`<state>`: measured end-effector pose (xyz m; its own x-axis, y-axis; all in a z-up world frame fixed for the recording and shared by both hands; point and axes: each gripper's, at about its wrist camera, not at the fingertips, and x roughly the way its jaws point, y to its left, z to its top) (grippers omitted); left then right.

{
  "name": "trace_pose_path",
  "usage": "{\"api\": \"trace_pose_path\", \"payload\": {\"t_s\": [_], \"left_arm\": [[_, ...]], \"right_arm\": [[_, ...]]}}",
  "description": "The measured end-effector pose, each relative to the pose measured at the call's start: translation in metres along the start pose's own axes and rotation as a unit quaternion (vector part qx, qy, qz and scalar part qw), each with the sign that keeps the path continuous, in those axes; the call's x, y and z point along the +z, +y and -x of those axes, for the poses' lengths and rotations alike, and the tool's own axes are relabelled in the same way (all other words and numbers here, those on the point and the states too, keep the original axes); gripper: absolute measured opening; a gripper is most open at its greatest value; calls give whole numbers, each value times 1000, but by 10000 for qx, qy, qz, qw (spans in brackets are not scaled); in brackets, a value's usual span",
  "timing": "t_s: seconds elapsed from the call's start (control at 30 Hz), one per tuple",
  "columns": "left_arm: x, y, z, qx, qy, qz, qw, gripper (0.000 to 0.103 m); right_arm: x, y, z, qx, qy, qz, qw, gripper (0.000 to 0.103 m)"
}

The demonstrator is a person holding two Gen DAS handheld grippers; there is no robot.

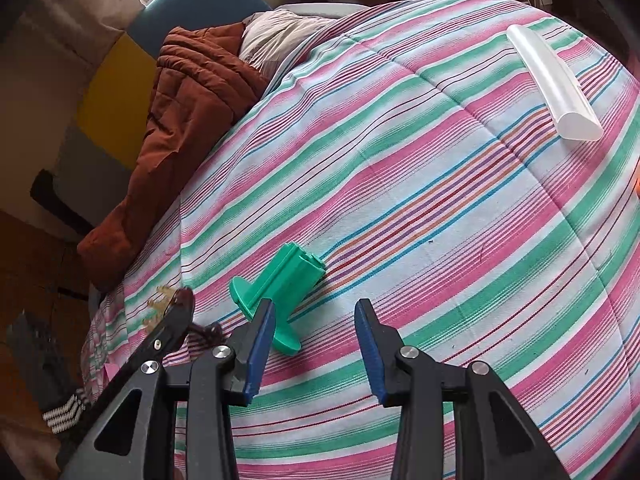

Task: Organize rigid objects
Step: 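Close the right gripper on the green flared plastic piece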

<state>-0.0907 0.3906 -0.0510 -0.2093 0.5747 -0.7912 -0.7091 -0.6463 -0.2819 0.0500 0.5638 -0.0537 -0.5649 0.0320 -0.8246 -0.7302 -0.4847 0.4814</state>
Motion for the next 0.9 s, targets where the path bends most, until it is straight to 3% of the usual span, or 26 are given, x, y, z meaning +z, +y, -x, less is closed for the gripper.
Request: {"api": "trace_pose_path", "payload": {"t_s": [0.37,0.53,0.6,0.73,0.83,0.9], "left_arm": [[-74,6,62,-158,-24,56,9999,57],[-92,11,91,-131,-134,14,9998,57],[-97,14,101,-103,-203,6,9997,57],[-105,21,120,-112,-316,117,9994,57],[-110,27,131,-63,-388,168,9991,57],[-114,31,139,-5,-458,166,9988,57]], "right_arm": [[-2,17,-17,331,238,112,9991,46],[8,19,-37,304,197,-213,9991,47],[12,19,-45,289,151,-347,9989,53],[17,31,-57,-60,54,-69,9999,53],[13,50,-62,-478,125,767,9958,31],[3,63,-63,-625,295,1328,9887,30]]}}
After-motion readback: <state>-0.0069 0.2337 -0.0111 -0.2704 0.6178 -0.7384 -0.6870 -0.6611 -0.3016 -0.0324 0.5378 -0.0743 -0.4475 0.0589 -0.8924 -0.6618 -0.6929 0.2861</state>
